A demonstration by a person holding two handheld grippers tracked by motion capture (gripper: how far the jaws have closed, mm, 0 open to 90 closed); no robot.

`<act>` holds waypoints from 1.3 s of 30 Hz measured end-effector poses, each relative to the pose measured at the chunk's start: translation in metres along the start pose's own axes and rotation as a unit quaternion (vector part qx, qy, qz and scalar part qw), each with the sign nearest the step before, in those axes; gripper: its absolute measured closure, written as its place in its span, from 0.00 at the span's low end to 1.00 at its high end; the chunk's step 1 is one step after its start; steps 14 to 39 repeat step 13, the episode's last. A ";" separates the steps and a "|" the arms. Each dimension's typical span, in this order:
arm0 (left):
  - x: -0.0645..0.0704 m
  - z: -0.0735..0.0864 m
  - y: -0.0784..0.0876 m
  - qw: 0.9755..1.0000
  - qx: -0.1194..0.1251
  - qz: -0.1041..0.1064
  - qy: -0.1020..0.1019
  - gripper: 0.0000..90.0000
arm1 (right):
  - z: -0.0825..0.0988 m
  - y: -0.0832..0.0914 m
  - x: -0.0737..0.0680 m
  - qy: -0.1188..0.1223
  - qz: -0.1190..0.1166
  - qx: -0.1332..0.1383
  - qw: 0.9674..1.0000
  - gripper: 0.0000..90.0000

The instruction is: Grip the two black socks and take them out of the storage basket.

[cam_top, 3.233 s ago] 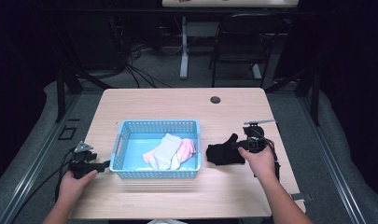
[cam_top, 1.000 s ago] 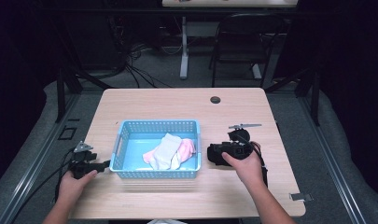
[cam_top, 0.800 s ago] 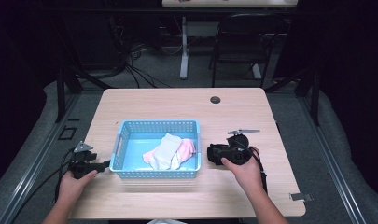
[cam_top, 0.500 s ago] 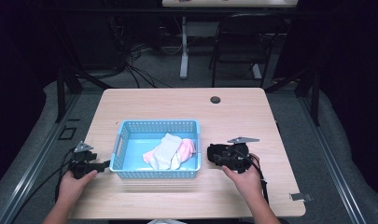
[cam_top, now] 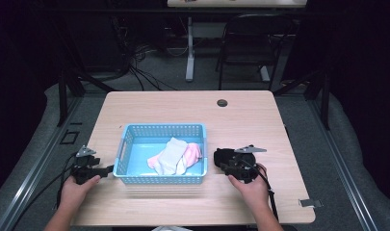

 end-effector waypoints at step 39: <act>-0.002 0.000 -0.001 1.000 -0.001 -0.001 0.002 0.27 | -0.003 0.001 0.011 0.003 0.038 0.038 0.999 0.61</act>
Point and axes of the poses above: each handheld gripper's, and its own axes: y roughly backward along the jaws, z roughly out of its underside, x roughly to its right, the point moved 7 cm from there along -y, roughly forward along the jaws, and after that the axes turned 7 degrees about y, right-handed, at the moved point
